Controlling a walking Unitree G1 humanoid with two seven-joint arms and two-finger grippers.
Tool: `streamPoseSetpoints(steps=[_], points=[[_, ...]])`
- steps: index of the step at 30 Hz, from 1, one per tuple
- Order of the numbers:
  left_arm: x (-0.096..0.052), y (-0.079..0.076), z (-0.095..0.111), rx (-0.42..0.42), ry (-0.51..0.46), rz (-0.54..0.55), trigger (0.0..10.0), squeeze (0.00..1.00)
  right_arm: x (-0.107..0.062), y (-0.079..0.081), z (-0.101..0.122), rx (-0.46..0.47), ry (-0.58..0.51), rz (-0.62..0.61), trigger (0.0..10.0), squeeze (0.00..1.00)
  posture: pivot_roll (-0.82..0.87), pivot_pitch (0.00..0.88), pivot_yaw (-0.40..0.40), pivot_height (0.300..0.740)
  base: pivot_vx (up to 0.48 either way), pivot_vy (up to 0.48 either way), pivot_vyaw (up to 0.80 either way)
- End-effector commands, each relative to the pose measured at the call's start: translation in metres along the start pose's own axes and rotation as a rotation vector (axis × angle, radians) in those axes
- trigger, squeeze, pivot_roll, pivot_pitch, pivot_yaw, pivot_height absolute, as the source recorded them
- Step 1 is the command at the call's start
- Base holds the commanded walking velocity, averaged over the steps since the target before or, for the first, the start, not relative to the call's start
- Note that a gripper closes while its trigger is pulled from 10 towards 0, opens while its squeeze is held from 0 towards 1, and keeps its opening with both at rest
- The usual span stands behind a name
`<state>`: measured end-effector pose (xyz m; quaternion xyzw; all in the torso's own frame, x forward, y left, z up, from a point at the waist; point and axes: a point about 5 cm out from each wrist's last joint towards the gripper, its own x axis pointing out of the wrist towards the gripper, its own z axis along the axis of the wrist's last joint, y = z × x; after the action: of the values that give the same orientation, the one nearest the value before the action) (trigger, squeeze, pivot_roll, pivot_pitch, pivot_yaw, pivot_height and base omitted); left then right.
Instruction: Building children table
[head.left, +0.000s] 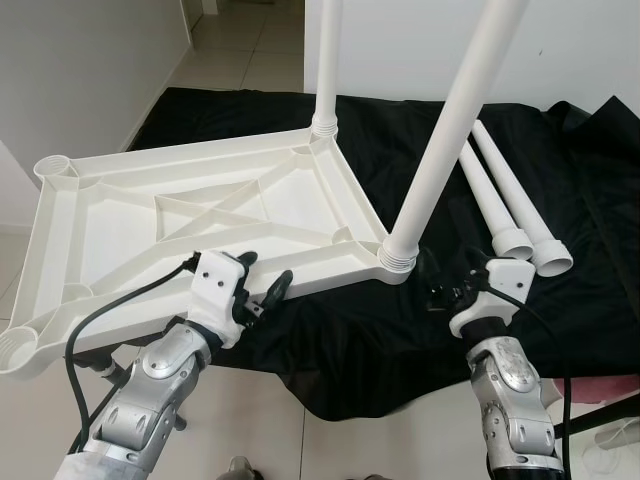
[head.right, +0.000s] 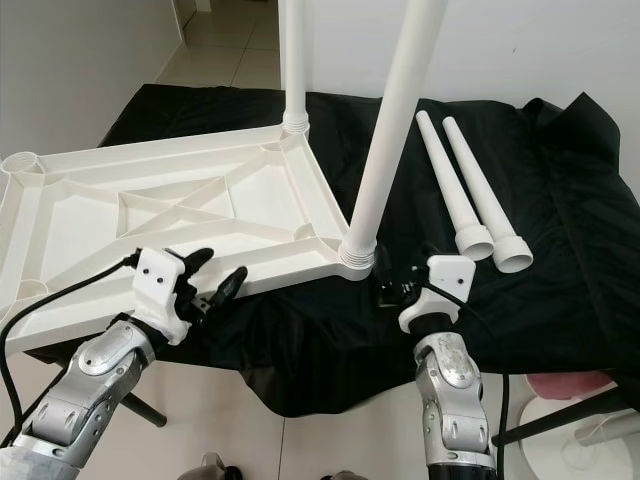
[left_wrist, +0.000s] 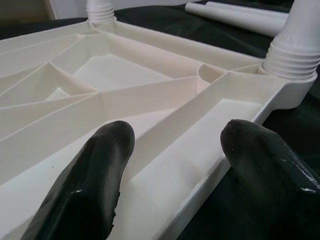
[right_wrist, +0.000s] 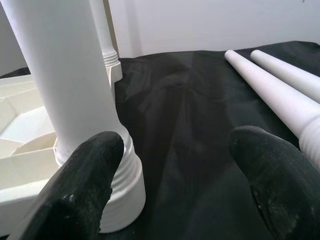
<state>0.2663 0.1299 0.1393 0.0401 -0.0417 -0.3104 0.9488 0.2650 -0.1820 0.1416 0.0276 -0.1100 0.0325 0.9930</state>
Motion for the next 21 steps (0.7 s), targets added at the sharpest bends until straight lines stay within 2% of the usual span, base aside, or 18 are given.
streamPoseSetpoints(steps=[1,12,21], points=[[-0.001,-0.002,-0.001,0.014,0.004,-0.073,10.0,0.00,-0.003,-0.003,-0.005,0.002,0.016,-0.009,10.0,0.00,0.00,0.113,0.020,0.740,0.000,0.000,0.00],[0.011,0.002,0.005,-0.037,-0.062,-0.002,10.0,0.00,0.001,0.006,-0.010,0.022,0.015,0.054,10.0,0.00,-0.03,0.129,0.058,0.740,0.000,0.000,0.00],[0.024,-0.004,0.010,-0.066,-0.087,-0.048,10.0,0.00,0.001,0.014,-0.010,0.014,-0.004,0.091,10.0,0.00,-0.08,0.137,0.111,0.740,0.000,0.000,0.00]])
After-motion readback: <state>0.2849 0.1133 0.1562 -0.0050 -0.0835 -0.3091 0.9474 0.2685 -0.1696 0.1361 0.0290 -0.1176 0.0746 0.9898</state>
